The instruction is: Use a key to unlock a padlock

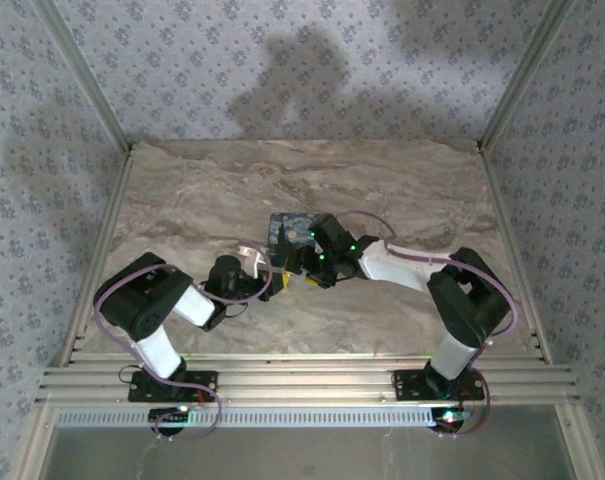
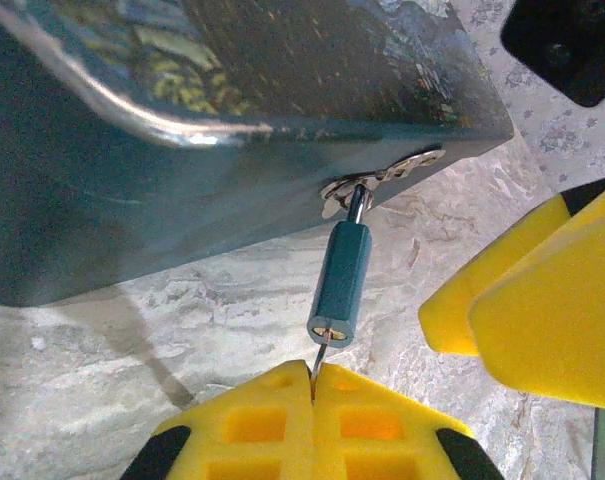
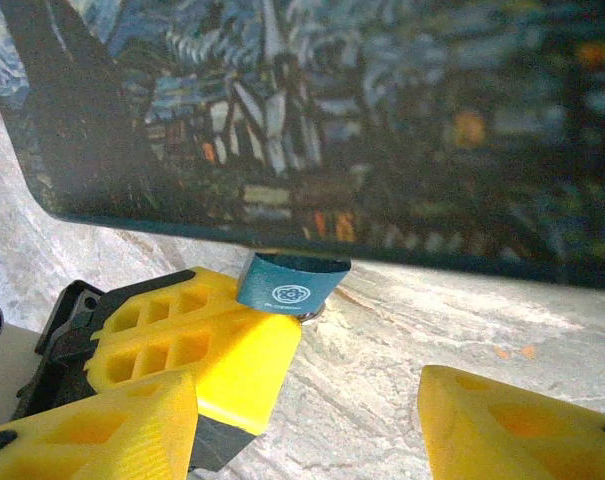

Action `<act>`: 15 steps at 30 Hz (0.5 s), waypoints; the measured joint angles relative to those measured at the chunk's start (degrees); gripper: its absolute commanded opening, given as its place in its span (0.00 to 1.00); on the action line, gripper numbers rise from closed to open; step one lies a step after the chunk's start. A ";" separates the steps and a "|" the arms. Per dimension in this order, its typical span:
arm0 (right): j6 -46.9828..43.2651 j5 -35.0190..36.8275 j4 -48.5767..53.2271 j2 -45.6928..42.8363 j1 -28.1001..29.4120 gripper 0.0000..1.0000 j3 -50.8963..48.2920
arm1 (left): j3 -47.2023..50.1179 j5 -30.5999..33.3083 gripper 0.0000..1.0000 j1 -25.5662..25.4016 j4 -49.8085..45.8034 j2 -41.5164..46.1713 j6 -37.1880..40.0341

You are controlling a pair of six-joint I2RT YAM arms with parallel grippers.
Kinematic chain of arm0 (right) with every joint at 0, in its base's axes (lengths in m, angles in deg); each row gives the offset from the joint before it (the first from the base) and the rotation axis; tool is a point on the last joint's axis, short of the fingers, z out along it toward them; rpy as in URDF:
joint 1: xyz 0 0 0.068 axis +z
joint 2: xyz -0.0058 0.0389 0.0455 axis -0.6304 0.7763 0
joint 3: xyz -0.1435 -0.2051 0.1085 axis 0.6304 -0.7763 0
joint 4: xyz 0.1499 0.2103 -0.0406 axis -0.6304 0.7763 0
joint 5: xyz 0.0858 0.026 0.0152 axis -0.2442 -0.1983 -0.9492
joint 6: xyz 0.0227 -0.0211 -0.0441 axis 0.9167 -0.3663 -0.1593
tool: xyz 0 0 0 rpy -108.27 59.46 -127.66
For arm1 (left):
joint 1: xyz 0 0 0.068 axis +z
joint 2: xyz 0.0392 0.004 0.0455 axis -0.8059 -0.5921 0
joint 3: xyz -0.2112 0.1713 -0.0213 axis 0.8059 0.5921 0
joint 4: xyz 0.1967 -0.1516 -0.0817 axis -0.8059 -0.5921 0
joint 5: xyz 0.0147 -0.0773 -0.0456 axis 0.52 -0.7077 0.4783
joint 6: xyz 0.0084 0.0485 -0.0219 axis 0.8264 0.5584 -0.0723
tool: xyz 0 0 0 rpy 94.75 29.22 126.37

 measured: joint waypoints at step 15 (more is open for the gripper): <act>8.07 9.03 -16.98 0.70 2.60 0.53 -5.77 | 0.00 1.55 0.00 -1.64 -4.55 2.86 -0.22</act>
